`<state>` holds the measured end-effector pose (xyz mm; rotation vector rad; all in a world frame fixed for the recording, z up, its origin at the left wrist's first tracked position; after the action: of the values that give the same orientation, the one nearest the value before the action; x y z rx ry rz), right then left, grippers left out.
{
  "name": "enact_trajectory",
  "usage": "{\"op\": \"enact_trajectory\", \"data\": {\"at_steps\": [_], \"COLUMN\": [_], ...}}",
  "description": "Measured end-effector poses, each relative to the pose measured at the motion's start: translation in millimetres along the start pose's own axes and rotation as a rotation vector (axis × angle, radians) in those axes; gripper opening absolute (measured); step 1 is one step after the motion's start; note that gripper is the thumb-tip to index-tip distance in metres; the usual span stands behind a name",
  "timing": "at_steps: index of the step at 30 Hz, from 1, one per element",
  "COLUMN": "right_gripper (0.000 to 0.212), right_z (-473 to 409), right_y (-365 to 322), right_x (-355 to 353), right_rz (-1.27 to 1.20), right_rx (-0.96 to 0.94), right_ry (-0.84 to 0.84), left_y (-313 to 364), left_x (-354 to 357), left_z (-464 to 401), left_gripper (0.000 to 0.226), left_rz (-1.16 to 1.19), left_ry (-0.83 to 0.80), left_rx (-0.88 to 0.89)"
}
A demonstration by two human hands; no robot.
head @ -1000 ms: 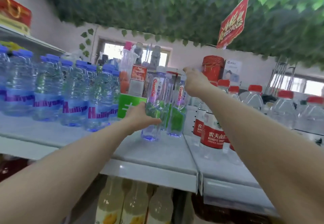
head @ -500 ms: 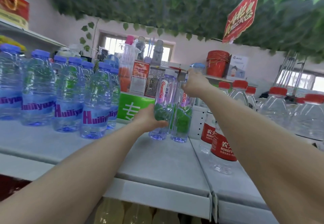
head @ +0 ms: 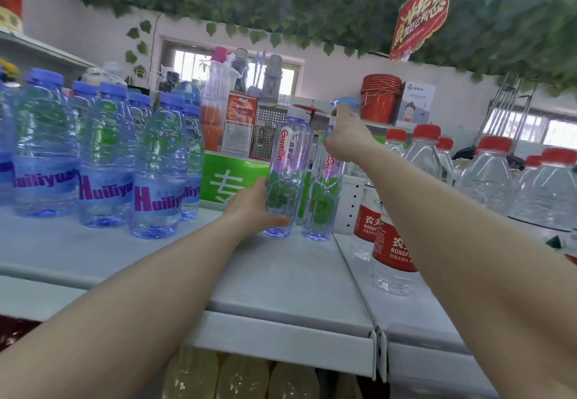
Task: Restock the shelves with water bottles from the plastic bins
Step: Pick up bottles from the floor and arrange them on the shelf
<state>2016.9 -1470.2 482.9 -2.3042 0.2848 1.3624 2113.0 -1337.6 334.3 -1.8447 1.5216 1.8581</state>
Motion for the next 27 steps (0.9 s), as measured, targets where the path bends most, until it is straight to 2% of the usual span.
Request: {"op": "enact_trajectory", "data": {"at_steps": [8,11,18,23,27], "right_gripper": [0.067,0.071,0.066,0.059,0.056], "right_z": [14.6,31.8,125.1,225.4,309.8], "right_y": [2.1,0.5,-20.1,-53.6,-85.2], "right_x": [14.0,15.1,23.4,43.3,69.1], "right_rz": [0.06,0.115,0.276,0.385,0.427], "right_rx": [0.0,-0.015,-0.059,-0.09,-0.154], "right_ry": [0.024,0.055,0.128,0.116,0.097], "left_y": [0.6,8.1,34.4,17.8,-12.7], "left_x": [-1.4,-11.4,-57.6,-64.4,-55.2], "left_z": [4.8,14.9,103.1,196.1,268.2], "left_gripper": [0.098,0.092,0.07,0.068,0.066], "left_rz": [-0.006,0.009,-0.189,-0.28,-0.336], "left_ry": [-0.017,0.034,0.241,0.262,0.249], "left_rx": [-0.043,-0.033,0.202,0.365,0.426]}}
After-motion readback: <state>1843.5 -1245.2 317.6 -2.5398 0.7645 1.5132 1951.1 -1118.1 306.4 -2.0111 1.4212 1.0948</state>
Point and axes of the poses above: each hand's wrist, its own z-axis away from the middle knuckle, its own x-axis out of the palm, y = z × x, the point moved 6 cm from there along -z, towards the middle knuckle, and after that the axes turned 14 degrees about -y, right-handed, at the moved point
